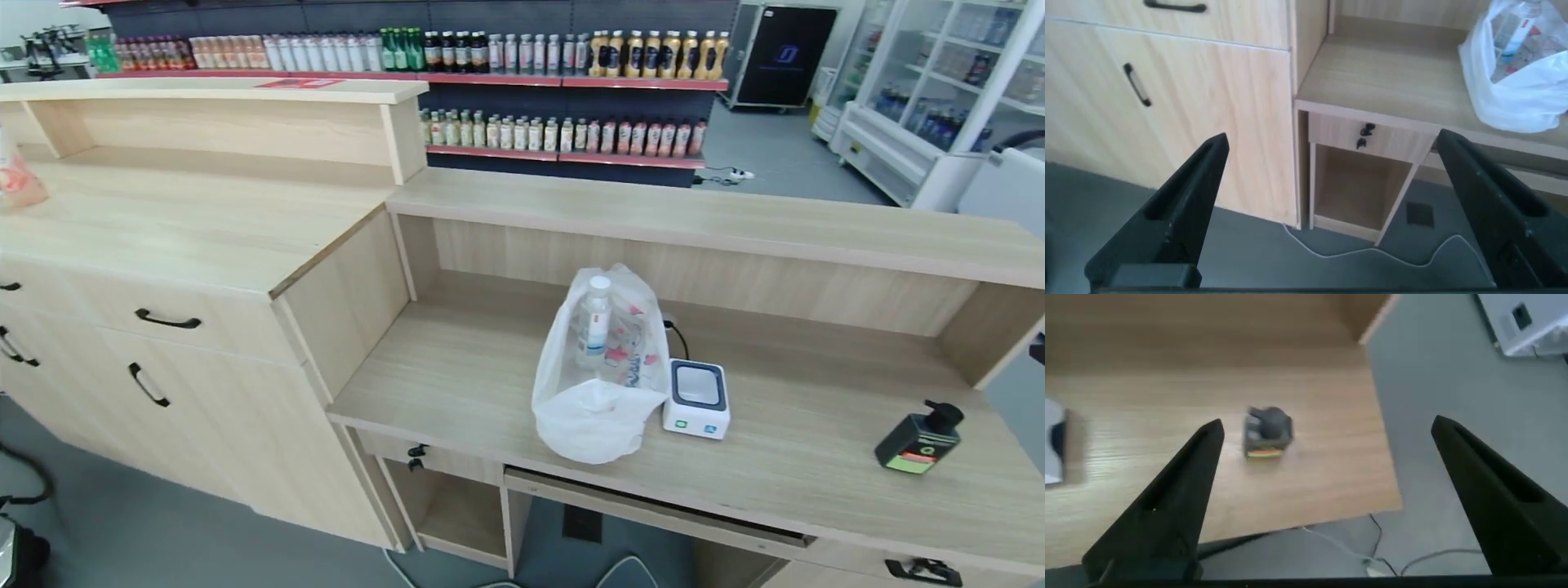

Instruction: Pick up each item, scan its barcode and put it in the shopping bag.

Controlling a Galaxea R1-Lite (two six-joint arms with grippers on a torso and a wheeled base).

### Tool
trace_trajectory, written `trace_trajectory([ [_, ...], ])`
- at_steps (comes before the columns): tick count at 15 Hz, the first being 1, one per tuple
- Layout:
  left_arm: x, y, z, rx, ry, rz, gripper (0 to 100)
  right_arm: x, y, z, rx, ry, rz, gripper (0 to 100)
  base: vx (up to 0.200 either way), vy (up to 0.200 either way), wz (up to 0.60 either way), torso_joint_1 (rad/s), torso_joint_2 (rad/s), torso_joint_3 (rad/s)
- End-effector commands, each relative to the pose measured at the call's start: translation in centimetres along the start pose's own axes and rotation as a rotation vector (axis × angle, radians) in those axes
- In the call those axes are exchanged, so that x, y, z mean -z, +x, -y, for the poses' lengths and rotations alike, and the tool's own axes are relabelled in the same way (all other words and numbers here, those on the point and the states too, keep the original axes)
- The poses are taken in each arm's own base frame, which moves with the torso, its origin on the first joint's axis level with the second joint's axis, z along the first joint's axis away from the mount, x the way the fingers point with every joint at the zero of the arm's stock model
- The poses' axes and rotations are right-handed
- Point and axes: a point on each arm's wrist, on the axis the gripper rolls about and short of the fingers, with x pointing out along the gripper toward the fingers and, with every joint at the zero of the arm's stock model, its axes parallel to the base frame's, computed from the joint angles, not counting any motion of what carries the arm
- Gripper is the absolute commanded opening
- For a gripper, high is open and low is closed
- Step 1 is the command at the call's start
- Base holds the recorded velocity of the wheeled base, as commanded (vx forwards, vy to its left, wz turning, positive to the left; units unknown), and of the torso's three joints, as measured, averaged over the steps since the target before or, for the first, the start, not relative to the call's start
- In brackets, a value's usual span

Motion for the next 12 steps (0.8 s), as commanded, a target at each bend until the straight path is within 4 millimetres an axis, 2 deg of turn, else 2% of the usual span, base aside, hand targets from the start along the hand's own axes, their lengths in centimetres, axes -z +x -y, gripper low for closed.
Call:
trace_trajectory([
  [1,0.0,0.0,0.0,-0.001,0.0,0.001,100,1.4,1.5,1.4,0.039,0.02,-0.069,100,0.0,0.0,0.0,0.0,0.0,0.0],
  [3,0.0,0.0,0.0,-0.001,0.0,0.001,100,4.1,4.2,3.0,0.058,-0.054,-0.197,100,0.0,0.0,0.0,0.0,0.0,0.0],
  [5,0.0,0.0,0.0,-0.001,0.0,-0.001,100,6.4,6.3,4.6,-0.043,-0.139,-0.233,100,0.0,0.0,0.0,0.0,0.0,0.0],
  [8,0.0,0.0,0.0,-0.001,0.0,-0.001,100,7.3,9.0,6.4,-0.126,-0.218,-0.195,100,0.0,0.0,0.0,0.0,0.0,0.0],
  [10,0.0,0.0,0.0,-0.001,0.0,-0.001,100,7.5,10.6,6.8,-0.177,-0.252,-0.173,100,0.0,0.0,0.0,0.0,0.0,0.0],
  [12,0.0,0.0,0.0,-0.001,0.0,0.001,100,7.9,12.3,7.0,-0.267,-0.365,-0.112,100,0.0,0.0,0.0,0.0,0.0,0.0],
])
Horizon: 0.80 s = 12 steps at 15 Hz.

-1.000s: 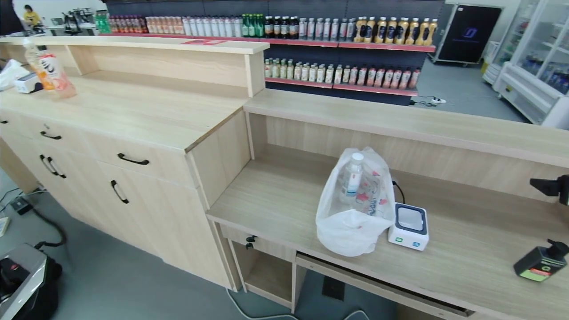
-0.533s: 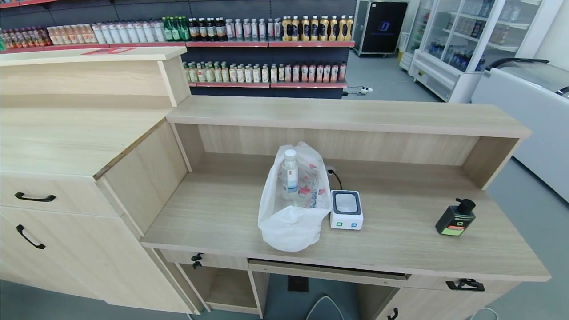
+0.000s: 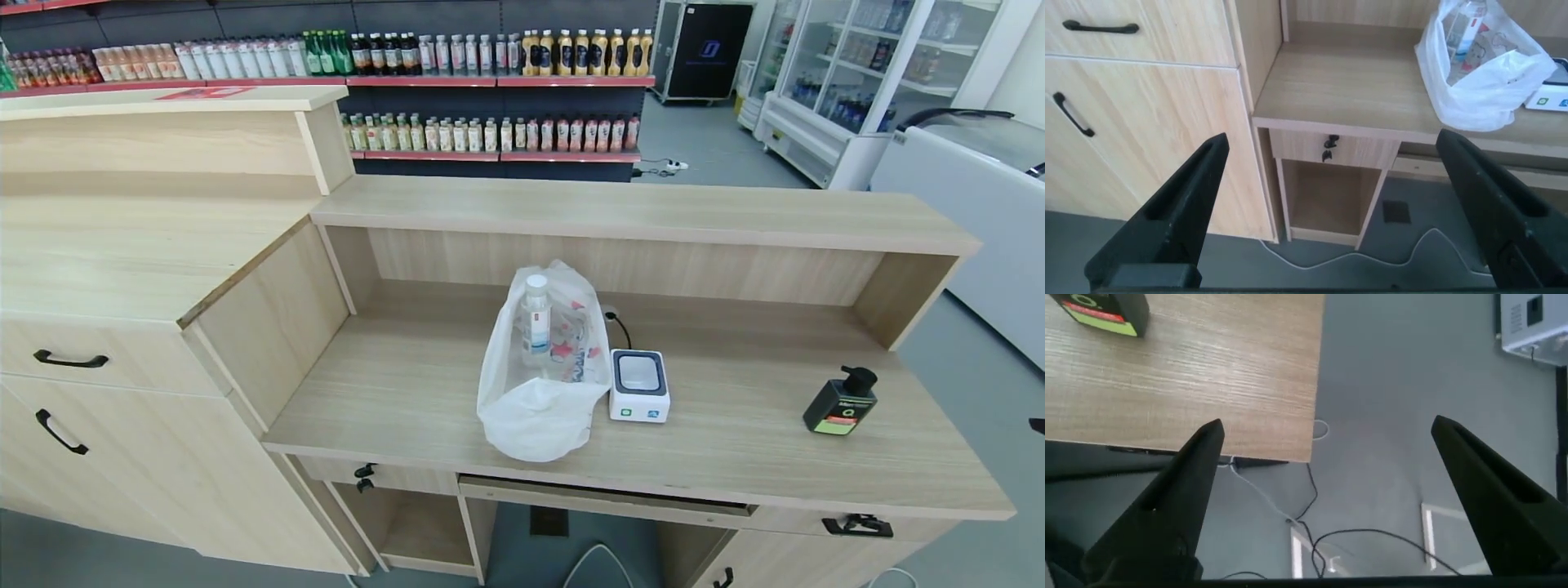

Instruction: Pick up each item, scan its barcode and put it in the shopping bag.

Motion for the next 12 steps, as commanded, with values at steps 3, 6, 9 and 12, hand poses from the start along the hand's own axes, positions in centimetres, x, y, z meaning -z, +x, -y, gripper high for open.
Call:
trace_trajectory([
  [3,0.0,0.0,0.0,-0.001,0.0,-0.001,100,1.6,3.7,0.5,-0.115,-0.134,0.069,100,0.0,0.0,0.0,0.0,0.0,0.0],
  [6,0.0,0.0,0.0,-0.001,0.0,0.001,100,1.4,5.6,-0.6,-0.213,-0.151,0.137,100,0.0,0.0,0.0,0.0,0.0,0.0],
  [9,0.0,0.0,0.0,-0.001,0.0,0.001,100,1.1,7.6,-1.8,-0.304,-0.148,0.19,100,0.0,0.0,0.0,0.0,0.0,0.0],
  [12,0.0,0.0,0.0,-0.001,0.0,-0.001,100,1.2,9.2,-3.1,-0.381,-0.145,0.224,100,0.0,0.0,0.0,0.0,0.0,0.0],
])
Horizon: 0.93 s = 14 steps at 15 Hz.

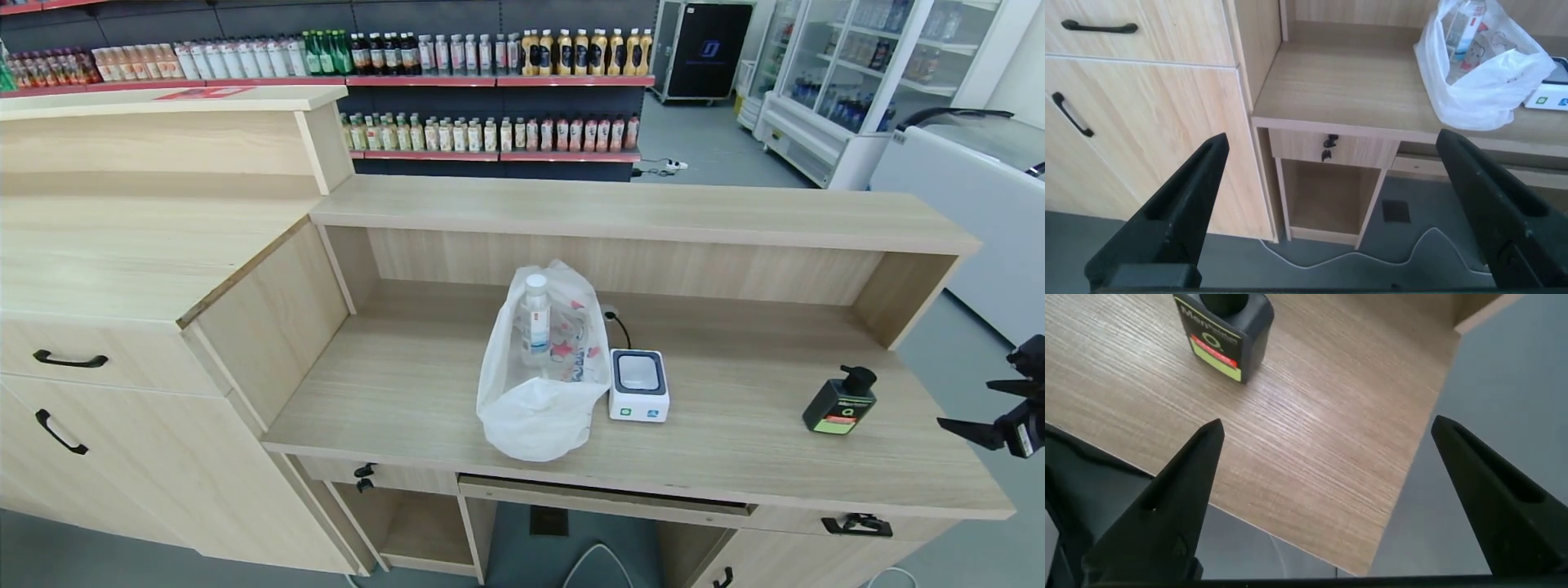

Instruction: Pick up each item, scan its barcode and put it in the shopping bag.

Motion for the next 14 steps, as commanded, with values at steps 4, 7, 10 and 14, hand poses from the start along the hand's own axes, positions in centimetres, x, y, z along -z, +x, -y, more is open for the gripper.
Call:
trace_trajectory([
  [4,0.0,0.0,0.0,-0.001,0.0,0.001,100,0.6,4.0,-0.9,-0.097,0.002,0.037,100,0.0,0.0,0.0,0.0,0.0,0.0],
  [7,0.0,0.0,0.0,-0.001,0.0,0.001,100,-0.1,6.1,-1.1,-0.145,-0.005,0.083,100,0.0,0.0,0.0,0.0,0.0,0.0],
  [10,0.0,0.0,0.0,-0.001,0.0,0.0,100,-0.4,8.0,-1.7,-0.18,-0.019,0.095,100,0.0,0.0,0.0,0.0,0.0,0.0],
  [14,0.0,0.0,0.0,-0.001,0.0,0.0,100,-0.5,9.4,-2.4,-0.207,-0.029,0.102,100,0.0,0.0,0.0,0.0,0.0,0.0],
])
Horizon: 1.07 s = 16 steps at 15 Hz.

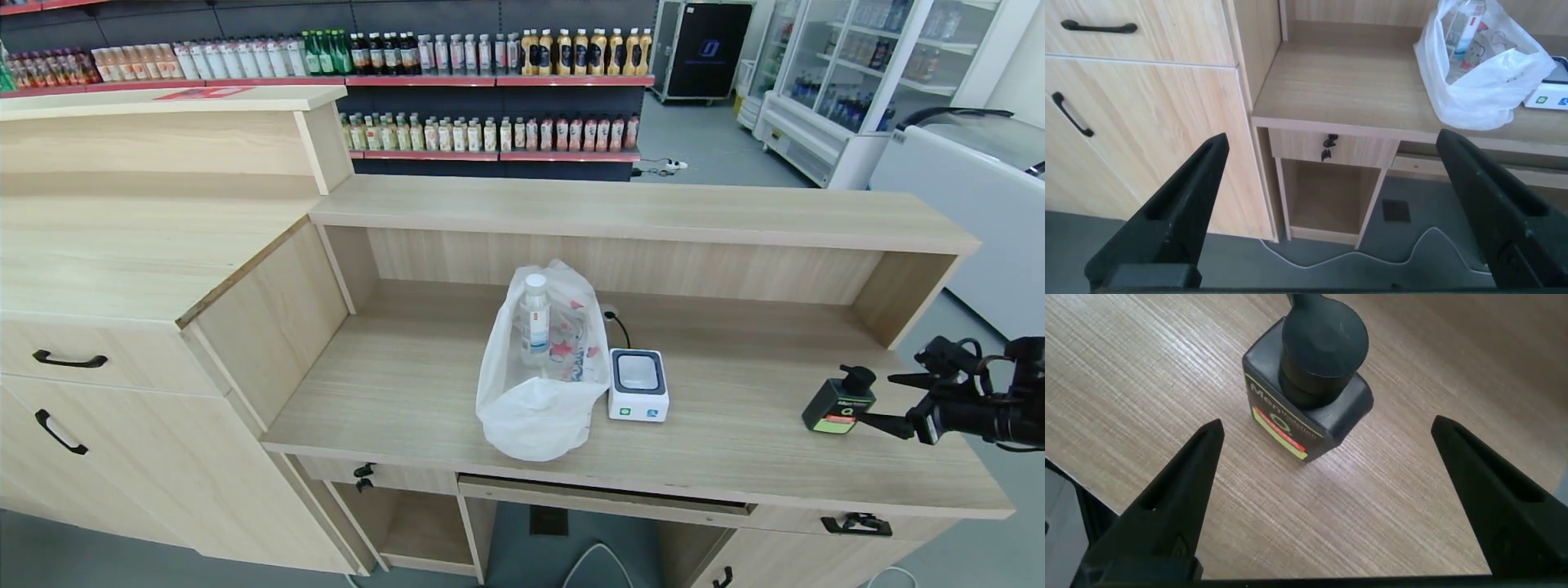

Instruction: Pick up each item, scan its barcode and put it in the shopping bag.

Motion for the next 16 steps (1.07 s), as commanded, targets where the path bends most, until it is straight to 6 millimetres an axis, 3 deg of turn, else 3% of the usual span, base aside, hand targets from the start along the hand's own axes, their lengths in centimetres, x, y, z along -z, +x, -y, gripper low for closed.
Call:
trace_trajectory([
  [1,0.0,0.0,0.0,-0.001,0.0,0.001,100,0.3,0.9,-0.3,-0.017,0.001,-0.001,100,0.0,0.0,0.0,0.0,0.0,0.0],
  [16,0.0,0.0,0.0,-0.001,0.0,0.0,100,0.1,4.8,-1.3,-0.081,-0.037,0.015,100,0.0,0.0,0.0,0.0,0.0,0.0],
])
